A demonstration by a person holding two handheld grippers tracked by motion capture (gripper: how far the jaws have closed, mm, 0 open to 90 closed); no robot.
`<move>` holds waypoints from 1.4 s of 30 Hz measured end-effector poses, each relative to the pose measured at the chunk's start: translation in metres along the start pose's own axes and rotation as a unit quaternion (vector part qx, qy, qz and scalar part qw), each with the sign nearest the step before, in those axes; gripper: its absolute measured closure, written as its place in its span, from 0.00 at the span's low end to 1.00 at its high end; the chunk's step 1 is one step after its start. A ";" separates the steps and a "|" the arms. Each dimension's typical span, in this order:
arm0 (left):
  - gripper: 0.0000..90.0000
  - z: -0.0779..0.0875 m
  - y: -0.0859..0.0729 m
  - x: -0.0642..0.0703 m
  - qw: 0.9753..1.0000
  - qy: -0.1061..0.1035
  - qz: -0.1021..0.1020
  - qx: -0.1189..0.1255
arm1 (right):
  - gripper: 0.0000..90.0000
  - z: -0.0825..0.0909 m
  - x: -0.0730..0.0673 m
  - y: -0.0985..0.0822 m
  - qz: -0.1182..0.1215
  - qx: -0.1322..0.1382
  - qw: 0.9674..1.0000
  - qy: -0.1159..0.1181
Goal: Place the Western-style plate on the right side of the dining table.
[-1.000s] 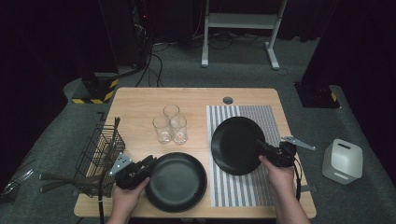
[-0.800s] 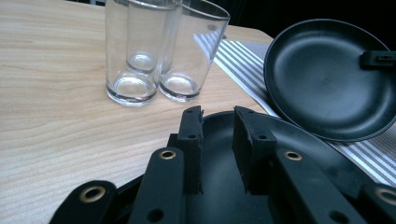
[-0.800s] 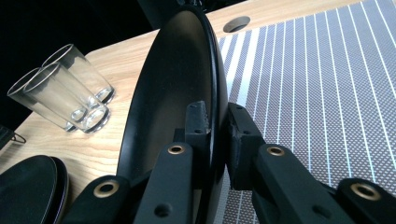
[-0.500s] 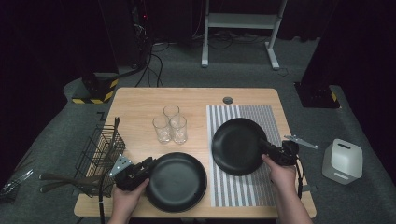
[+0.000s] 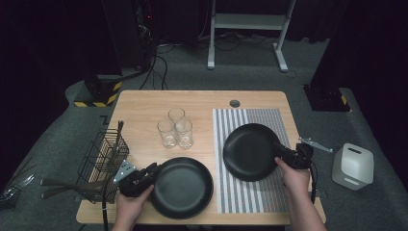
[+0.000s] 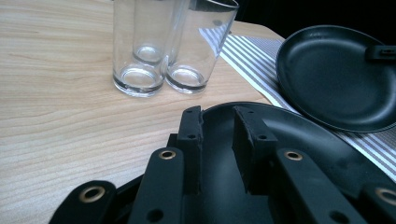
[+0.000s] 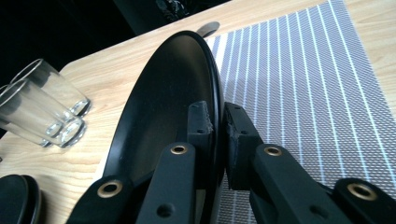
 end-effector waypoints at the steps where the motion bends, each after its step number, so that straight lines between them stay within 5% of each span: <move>1: 0.80 0.001 0.000 0.000 1.000 0.001 -0.002 0.001 | 0.92 -0.001 0.002 0.000 -0.004 -0.002 1.000 0.002; 12: 0.63 0.005 -0.014 -0.005 0.996 0.068 -0.061 -0.018 | 0.92 -0.005 0.009 0.004 -0.013 -0.024 1.000 0.004; 16: 0.62 0.004 -0.016 -0.004 0.995 0.067 -0.064 -0.021 | 0.92 -0.005 0.016 0.007 -0.010 -0.032 0.999 -0.012; 34: 0.63 0.003 -0.016 -0.003 0.997 0.054 -0.052 -0.017 | 0.92 -0.012 0.039 0.007 -0.053 -0.073 0.996 0.004; 42: 0.64 0.003 -0.017 -0.004 0.997 0.050 -0.049 -0.019 | 0.93 -0.011 0.051 0.005 -0.054 -0.075 0.996 -0.014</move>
Point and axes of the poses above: each handheld gripper's, and its own axes: z roughly backward along the jaws, y roughly out of its top, x roughly to its right, the point moved 5 cm from there along -z, roughly forward along the jaws, and after that the axes turned 15 degrees about -z, right-handed, at the moved point
